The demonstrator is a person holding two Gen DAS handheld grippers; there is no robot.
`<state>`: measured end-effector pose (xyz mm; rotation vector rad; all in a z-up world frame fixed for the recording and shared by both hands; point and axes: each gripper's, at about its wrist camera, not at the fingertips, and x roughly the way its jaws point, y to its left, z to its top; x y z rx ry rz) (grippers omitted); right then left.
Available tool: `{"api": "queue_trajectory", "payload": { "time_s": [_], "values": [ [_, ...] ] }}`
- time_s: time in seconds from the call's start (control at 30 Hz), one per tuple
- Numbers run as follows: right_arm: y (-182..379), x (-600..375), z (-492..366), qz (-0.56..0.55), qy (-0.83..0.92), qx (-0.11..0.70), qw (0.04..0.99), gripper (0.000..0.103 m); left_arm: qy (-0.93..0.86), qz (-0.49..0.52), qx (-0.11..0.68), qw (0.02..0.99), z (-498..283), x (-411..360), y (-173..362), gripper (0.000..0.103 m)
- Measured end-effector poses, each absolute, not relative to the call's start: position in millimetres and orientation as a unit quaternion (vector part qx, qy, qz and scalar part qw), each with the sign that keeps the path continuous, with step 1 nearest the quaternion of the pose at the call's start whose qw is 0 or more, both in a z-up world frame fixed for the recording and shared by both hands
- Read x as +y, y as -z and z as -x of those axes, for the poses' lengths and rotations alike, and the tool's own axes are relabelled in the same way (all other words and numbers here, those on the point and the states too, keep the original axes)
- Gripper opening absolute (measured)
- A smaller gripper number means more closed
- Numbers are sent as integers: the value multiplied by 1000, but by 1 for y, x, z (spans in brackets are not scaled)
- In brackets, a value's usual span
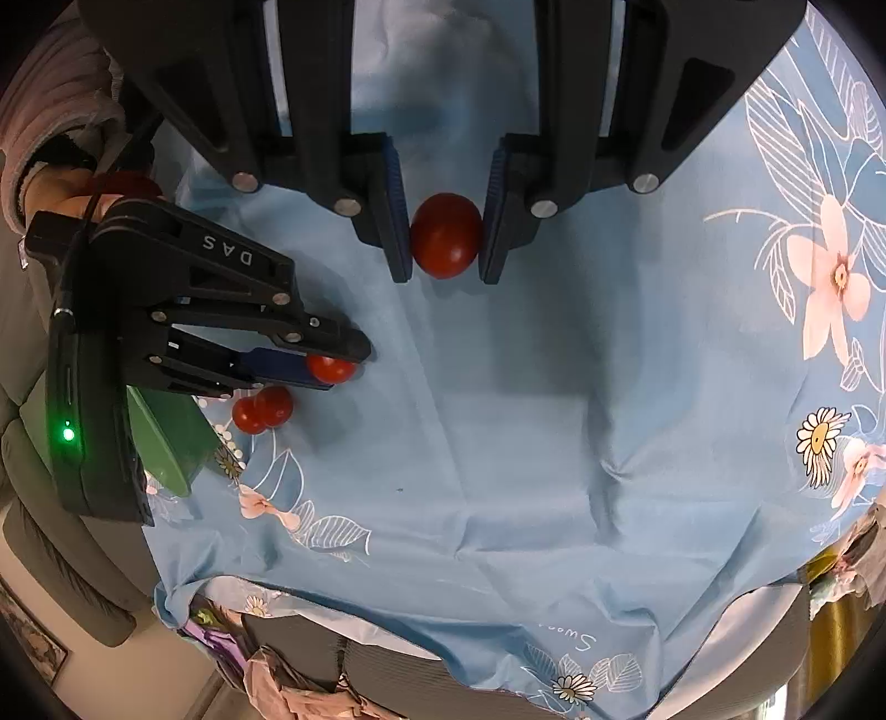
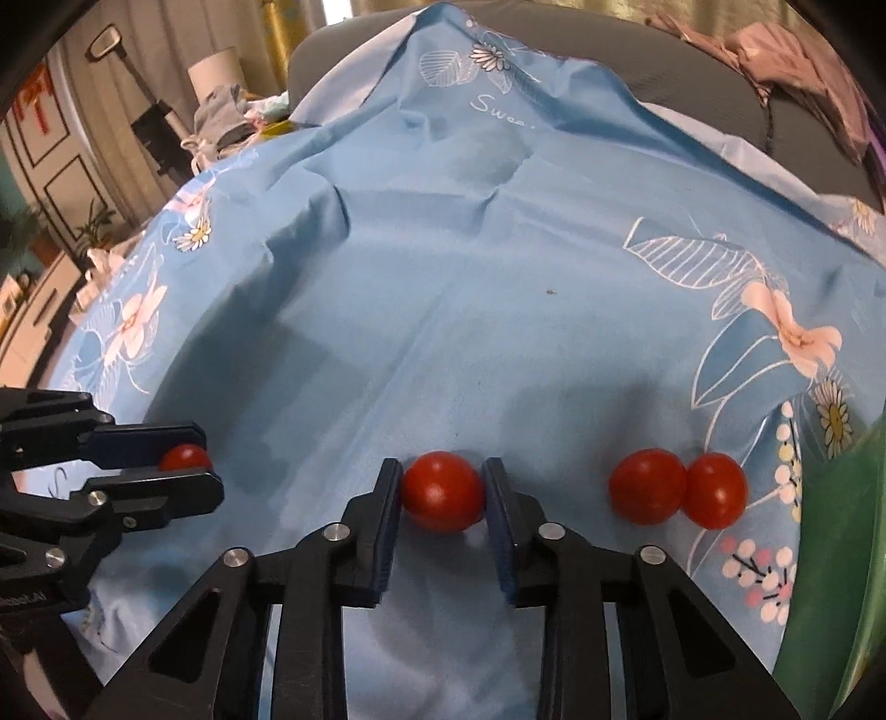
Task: Organize fruits
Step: 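Grasp a cherry tomato with the right tool while the left tool grasps another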
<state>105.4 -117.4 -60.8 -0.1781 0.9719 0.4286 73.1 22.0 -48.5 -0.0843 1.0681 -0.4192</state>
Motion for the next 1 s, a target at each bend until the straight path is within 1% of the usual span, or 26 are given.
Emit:
{"api": "queue_trajectory", "payload": {
  "time_s": [0.23,1.0],
  "values": [
    [57,-119,-97,83,-203,453,864,30,199,42,503,840,-68,22,47,24],
    [1,-147,-18,51,-186,382,904,30,212,34,482,849,-26,6,25,24]
  ]
}}
